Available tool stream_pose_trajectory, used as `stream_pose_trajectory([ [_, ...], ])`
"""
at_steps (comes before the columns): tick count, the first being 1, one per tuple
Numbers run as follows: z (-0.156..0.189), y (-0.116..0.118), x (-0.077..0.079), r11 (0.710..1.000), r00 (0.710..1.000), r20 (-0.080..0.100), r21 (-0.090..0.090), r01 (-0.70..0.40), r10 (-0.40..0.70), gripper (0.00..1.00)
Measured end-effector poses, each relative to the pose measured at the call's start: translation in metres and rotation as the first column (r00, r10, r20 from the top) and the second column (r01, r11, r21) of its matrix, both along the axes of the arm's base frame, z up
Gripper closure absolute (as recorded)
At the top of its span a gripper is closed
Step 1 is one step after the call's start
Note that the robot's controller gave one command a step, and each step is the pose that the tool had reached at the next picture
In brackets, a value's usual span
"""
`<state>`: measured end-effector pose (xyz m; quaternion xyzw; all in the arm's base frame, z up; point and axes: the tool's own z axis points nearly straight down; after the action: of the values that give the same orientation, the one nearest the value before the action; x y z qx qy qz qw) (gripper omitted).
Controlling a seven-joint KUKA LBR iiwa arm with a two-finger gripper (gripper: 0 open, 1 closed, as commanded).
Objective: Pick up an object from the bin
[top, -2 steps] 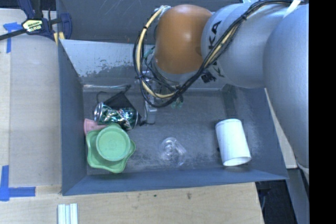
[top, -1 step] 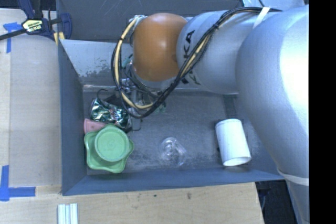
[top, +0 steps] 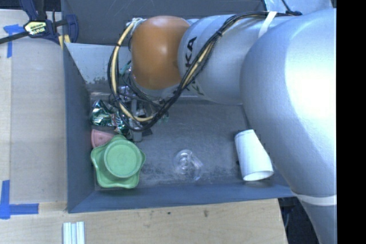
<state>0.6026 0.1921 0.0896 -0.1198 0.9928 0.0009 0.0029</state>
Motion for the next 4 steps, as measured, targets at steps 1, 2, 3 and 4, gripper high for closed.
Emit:
stream_pose_trajectory([
  [1,-0.019,0.006,0.006,0.995,0.995,0.001,0.0,-0.096,0.096,1.0],
  [2,-0.019,0.006,0.006,0.995,0.995,0.001,0.0,-0.096,0.096,1.0],
  [3,0.03,0.002,0.002,0.996,0.996,-0.01,-0.003,-0.091,0.091,1.0],
  [4,0.077,-0.002,-0.012,0.999,0.999,-0.002,-0.001,-0.045,0.045,1.0],
])
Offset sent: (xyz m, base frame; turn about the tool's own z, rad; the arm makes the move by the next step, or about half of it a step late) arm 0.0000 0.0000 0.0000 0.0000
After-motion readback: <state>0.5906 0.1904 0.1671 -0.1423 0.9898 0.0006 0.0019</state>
